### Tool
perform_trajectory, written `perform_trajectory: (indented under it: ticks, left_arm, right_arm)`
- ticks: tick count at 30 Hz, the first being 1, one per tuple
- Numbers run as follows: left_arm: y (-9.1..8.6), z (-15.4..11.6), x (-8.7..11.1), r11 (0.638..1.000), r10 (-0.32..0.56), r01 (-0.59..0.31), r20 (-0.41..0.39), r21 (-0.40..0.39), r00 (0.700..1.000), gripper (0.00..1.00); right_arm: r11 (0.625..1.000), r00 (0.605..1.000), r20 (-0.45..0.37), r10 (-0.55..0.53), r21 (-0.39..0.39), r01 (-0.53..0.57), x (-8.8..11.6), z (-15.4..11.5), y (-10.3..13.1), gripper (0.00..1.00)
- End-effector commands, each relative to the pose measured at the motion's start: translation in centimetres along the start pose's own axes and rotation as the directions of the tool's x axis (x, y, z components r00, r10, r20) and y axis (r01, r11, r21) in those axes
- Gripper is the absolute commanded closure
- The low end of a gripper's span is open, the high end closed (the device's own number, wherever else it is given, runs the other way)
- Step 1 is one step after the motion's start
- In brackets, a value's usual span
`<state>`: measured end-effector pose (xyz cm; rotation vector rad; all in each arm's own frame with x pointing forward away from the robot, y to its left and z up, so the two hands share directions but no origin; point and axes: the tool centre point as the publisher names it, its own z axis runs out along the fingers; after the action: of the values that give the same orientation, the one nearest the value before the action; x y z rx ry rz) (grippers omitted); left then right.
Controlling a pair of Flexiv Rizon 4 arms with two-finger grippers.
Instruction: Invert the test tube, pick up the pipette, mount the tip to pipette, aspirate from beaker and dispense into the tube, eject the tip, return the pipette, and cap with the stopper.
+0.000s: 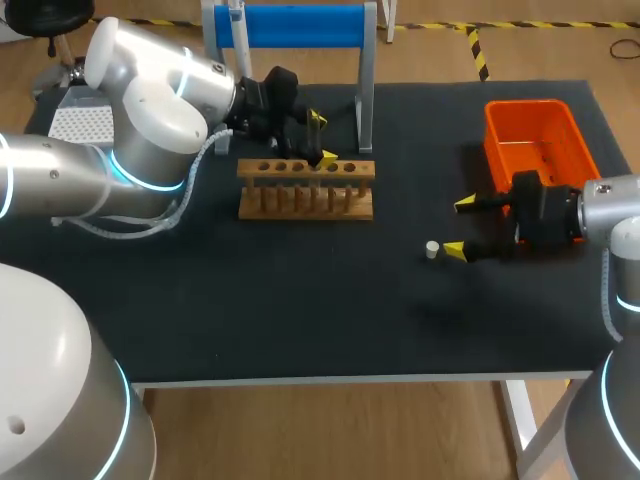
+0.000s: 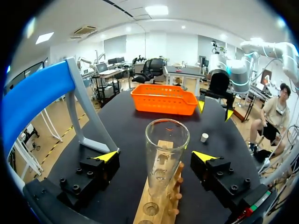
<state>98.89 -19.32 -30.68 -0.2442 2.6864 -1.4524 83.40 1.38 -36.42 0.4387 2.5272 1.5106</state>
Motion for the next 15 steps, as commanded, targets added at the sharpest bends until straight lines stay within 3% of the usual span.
perform_trajectory:
  ticks: [1, 15]
  left_arm:
    - [0.0, 0.0, -0.1, 1.000, -0.001, 0.001, -0.002, -0.003, 1.000, 0.00]
    - [0.0, 0.0, -0.1, 1.000, -0.001, 0.001, -0.002, -0.003, 1.000, 0.00]
  right_arm:
    - [1.000, 1.000, -0.002, -0.003, 0.012, 0.003, 0.2, 0.5, -0.5, 0.00]
    - [0.999, 1.000, -0.010, -0.001, 0.051, 0.002, 0.1, 1.3, -1.6, 0.00]
